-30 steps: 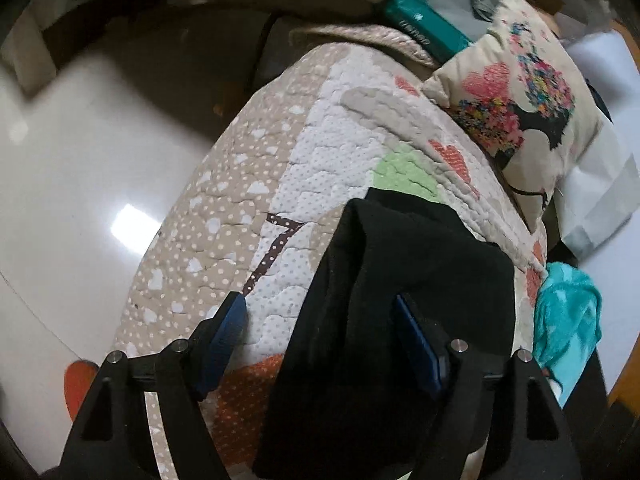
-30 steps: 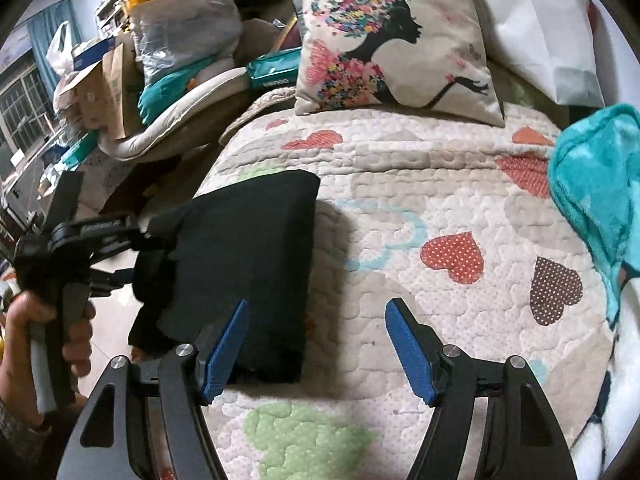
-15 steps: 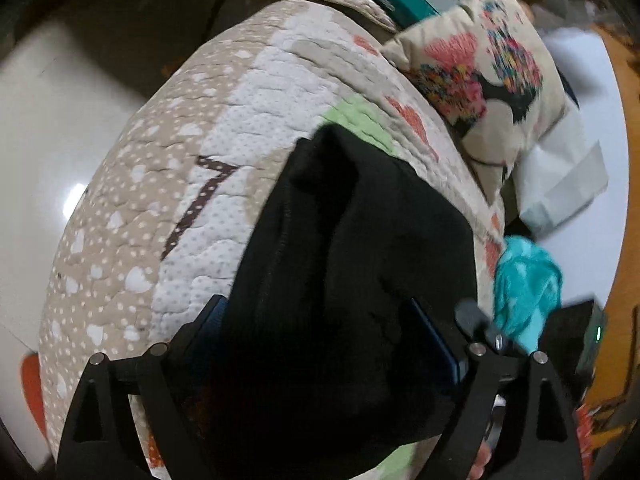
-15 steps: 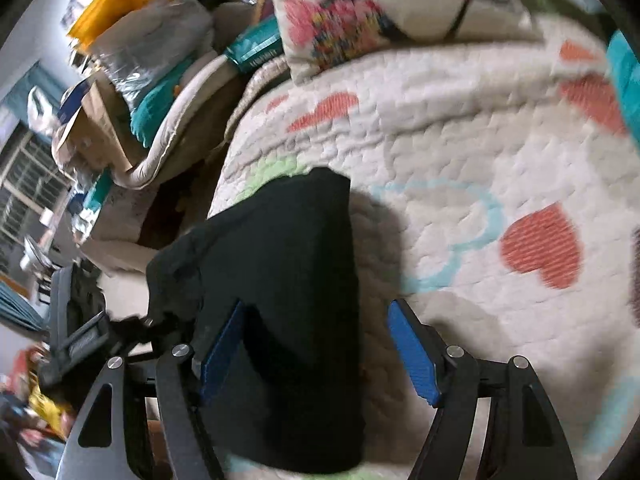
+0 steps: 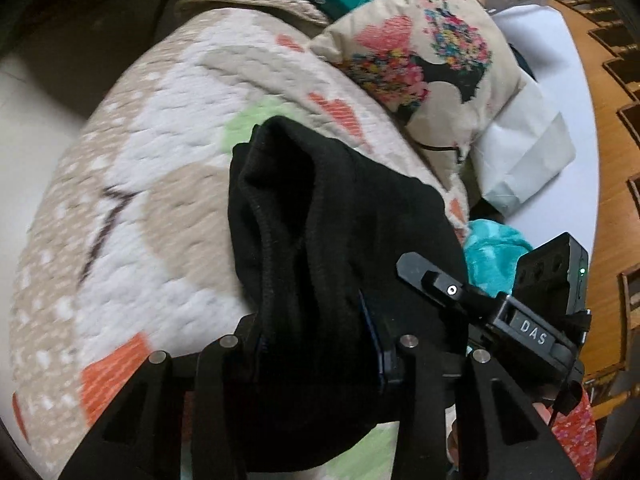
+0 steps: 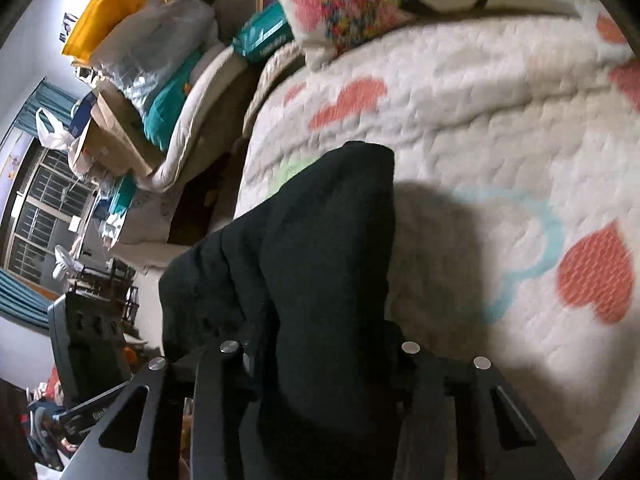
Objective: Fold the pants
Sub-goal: 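Grasp the folded pants bundle with the left tool and press it flat, then open the left tool and lift both tools away from the black bundle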
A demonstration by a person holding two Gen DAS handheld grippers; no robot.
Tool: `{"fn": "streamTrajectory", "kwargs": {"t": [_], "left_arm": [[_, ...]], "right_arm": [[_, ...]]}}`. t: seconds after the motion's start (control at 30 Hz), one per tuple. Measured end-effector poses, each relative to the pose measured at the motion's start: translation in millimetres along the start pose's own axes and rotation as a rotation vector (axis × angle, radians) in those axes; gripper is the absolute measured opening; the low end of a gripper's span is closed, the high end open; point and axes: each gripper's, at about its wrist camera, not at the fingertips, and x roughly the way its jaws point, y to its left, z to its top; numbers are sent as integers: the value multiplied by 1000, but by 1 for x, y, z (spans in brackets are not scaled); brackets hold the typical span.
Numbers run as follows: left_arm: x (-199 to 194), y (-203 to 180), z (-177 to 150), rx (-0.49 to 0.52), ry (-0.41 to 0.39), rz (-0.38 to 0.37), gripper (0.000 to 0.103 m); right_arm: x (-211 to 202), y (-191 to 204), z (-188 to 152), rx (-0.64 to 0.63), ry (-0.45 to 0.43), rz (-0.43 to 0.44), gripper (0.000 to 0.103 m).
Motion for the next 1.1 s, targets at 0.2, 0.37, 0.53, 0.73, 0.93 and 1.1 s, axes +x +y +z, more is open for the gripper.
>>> {"fn": "streamTrajectory", "kwargs": {"t": [0.2,0.37,0.53,0.73,0.93,1.1], "left_arm": [[24,-6,14,8,5,20,43],[28,5,19,-27,22,60,51],[13,26,28,-141,8,2,61],[6,44,29,-236,5,-25,61],[-4,33,26,-126,-28,133,64],[-19,45,7,-122,-37,243,64]], "right_arm": [[-14,-14,21,-29,-25,-64,42],[11,-30,19,7,-10,-139,63],[7,-42,20,71,-37,-148,72],[-42,-47,12,32,-96,-210,72],[-85,-54,-27,25,-120,-255,73],[-103,-60,-69,51,-129,-252,73]]}}
